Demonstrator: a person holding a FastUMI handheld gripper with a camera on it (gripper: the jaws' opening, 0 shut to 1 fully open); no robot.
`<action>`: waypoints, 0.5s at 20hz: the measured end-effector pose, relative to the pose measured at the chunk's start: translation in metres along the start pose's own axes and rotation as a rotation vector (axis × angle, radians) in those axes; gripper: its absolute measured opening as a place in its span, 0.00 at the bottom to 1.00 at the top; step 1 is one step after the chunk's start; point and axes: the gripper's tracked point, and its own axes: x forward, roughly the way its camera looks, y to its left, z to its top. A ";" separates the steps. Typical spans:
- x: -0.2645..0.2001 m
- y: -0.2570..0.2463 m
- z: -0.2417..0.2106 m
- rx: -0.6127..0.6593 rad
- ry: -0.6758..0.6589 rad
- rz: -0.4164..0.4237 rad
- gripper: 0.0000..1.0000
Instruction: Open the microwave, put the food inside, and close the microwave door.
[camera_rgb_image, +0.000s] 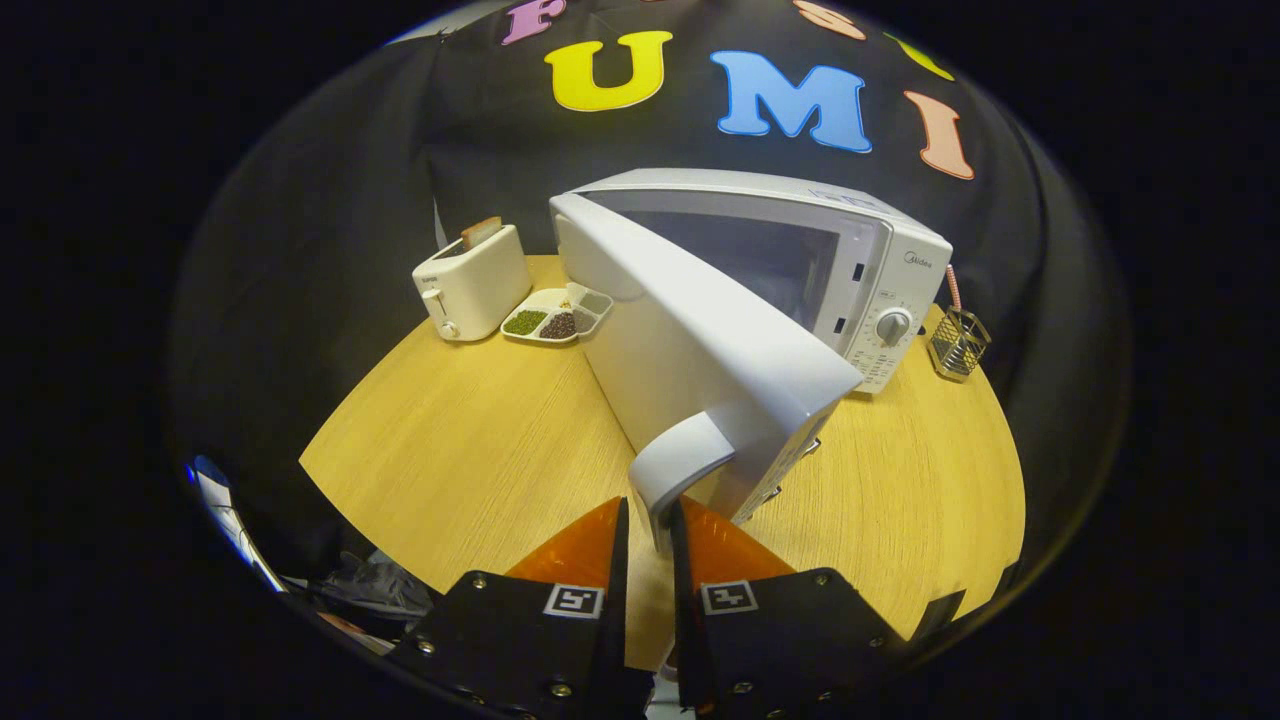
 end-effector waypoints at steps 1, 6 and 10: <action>-0.001 0.005 -0.001 -0.012 0.003 0.003 0.21; -0.004 0.034 -0.008 -0.070 0.024 0.011 0.21; -0.004 0.061 -0.012 -0.098 0.035 0.033 0.21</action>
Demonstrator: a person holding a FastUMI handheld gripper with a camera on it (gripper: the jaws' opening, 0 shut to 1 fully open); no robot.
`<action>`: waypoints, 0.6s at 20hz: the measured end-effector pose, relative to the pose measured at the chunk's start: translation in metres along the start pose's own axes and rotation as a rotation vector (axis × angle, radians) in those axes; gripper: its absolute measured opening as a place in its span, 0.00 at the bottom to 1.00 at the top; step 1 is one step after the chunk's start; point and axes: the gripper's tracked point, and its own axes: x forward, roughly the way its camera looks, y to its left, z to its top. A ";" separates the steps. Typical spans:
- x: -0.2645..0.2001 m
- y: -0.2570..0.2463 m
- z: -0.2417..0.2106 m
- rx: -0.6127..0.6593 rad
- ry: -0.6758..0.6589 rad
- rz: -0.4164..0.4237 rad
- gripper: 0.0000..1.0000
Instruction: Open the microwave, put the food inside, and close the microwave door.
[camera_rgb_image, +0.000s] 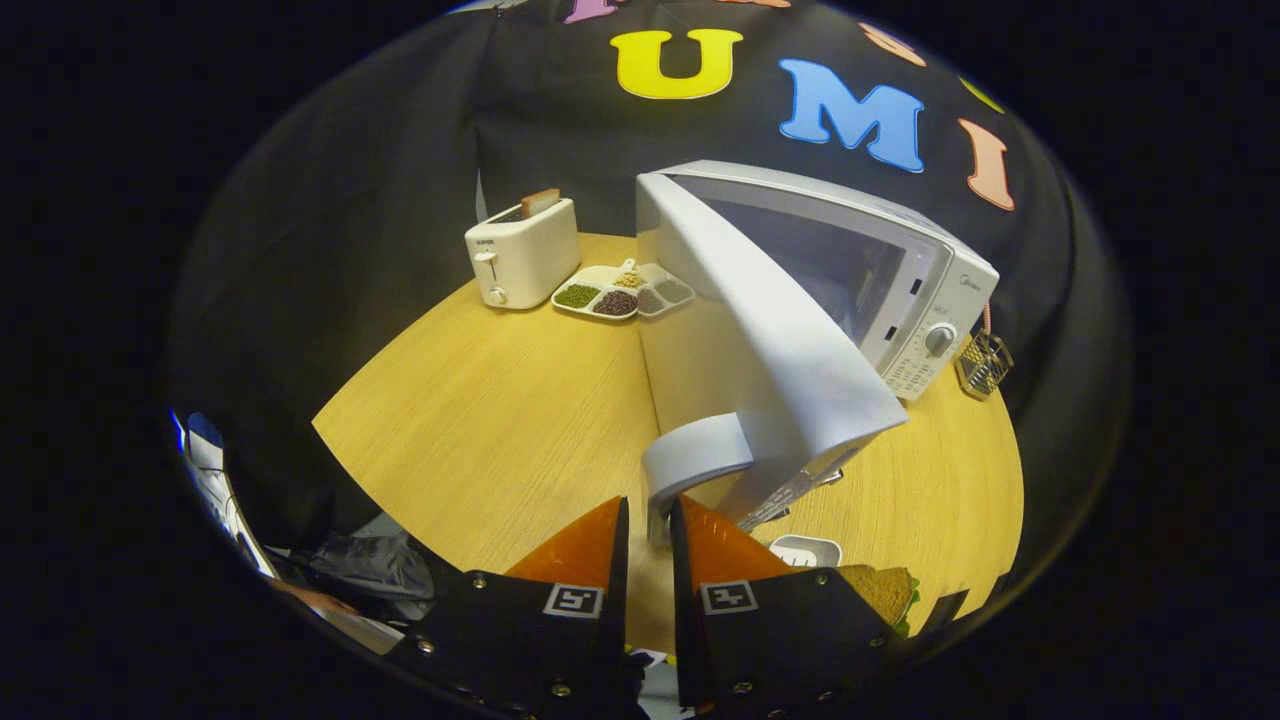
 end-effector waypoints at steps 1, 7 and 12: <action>-0.001 0.007 0.001 -0.002 0.004 0.002 0.21; -0.001 0.042 0.001 -0.070 0.028 -0.014 0.21; -0.001 0.067 0.002 -0.104 0.036 0.005 0.21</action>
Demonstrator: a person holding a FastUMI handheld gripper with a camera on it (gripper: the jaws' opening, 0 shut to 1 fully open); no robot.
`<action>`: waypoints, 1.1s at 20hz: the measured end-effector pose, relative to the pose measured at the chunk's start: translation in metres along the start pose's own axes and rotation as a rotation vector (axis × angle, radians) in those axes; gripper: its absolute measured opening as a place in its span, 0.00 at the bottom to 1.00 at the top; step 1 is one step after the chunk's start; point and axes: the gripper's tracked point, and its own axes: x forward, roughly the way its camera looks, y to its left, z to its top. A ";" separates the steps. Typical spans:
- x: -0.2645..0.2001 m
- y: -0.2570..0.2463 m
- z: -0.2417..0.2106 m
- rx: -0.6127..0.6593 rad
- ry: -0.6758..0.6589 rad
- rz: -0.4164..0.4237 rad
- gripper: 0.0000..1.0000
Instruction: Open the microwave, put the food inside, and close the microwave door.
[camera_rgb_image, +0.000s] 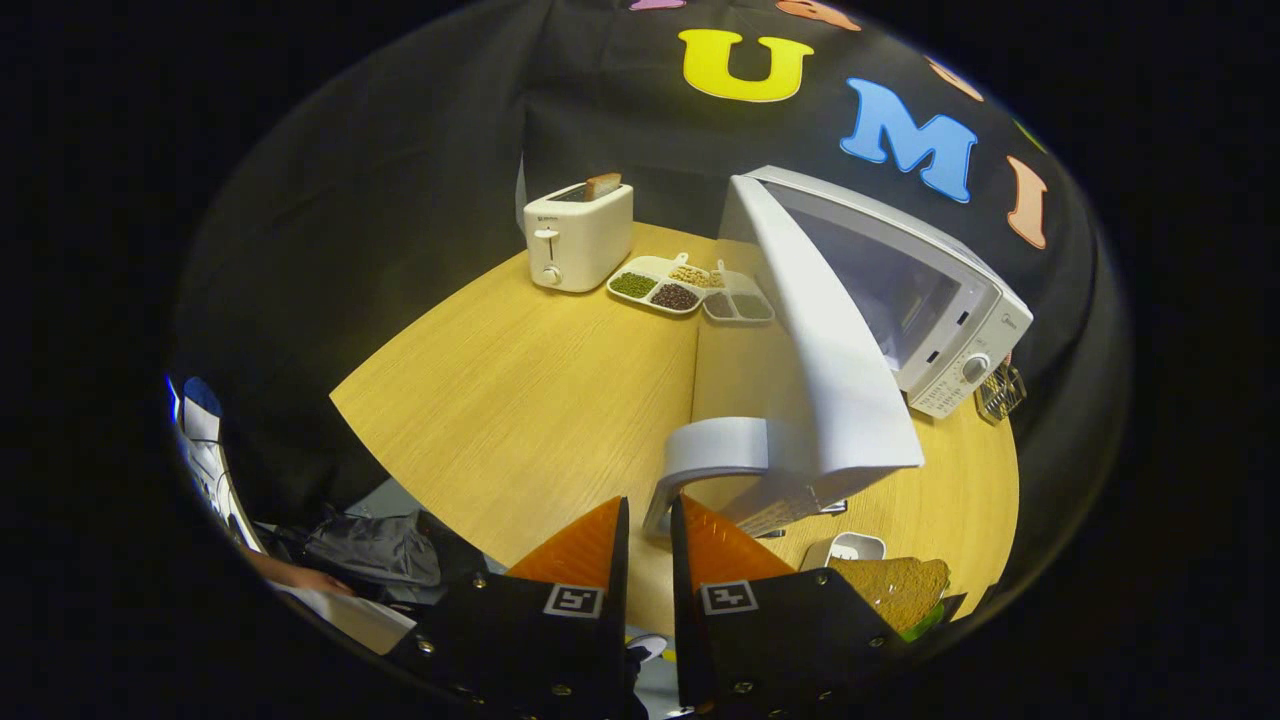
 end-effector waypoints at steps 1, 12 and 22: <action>0.000 0.005 0.001 -0.006 0.000 0.009 0.21; 0.006 0.078 0.030 -0.080 -0.106 0.264 0.21; -0.086 0.114 0.107 -0.075 -0.491 0.562 0.81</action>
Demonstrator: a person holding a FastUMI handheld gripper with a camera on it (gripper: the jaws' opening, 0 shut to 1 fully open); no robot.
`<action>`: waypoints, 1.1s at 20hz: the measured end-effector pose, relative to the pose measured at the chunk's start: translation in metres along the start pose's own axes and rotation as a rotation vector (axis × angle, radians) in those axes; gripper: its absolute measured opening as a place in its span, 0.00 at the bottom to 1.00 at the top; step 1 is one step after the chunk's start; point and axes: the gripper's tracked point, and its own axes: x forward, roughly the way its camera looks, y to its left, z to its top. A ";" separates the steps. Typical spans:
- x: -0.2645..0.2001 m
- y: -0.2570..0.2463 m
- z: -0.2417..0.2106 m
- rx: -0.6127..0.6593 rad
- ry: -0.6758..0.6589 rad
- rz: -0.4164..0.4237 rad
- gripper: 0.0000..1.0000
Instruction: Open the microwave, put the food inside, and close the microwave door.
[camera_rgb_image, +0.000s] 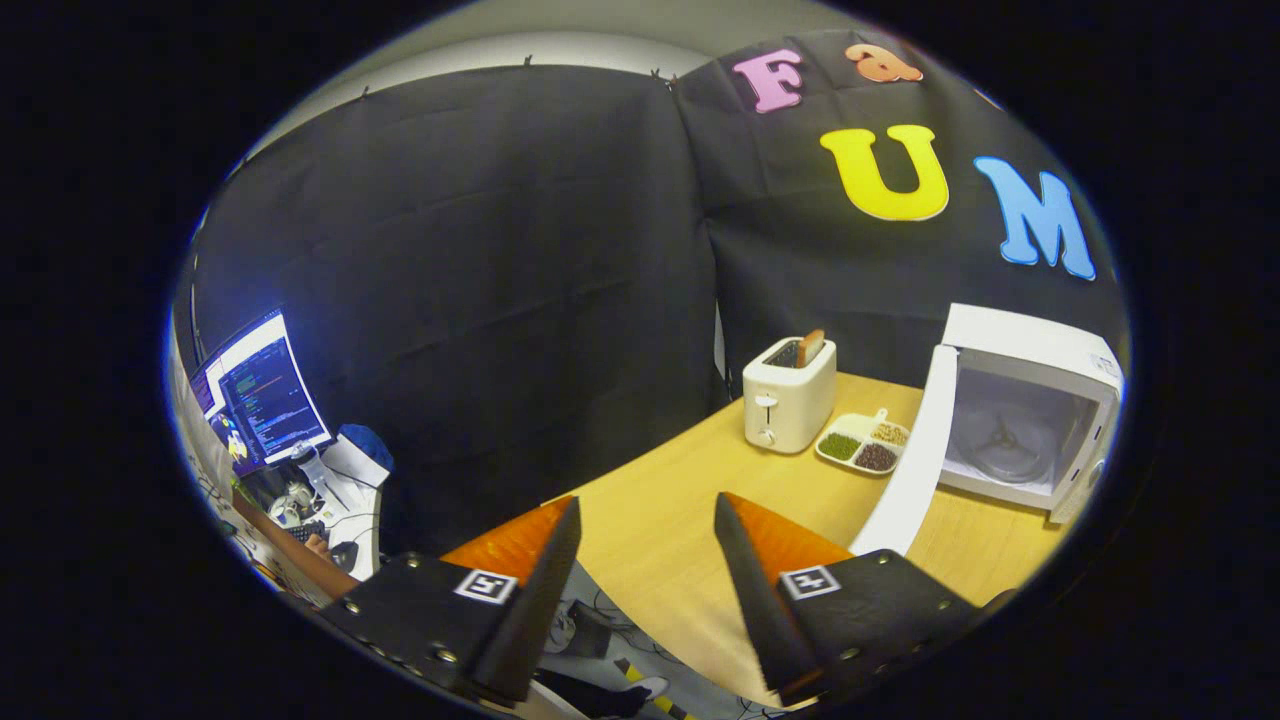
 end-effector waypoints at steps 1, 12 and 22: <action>-0.009 -0.001 0.012 -0.006 -0.037 -0.001 0.94; -0.089 -0.069 0.056 -0.006 -0.209 -0.173 1.00; -0.161 -0.172 0.036 0.103 -0.219 -0.415 1.00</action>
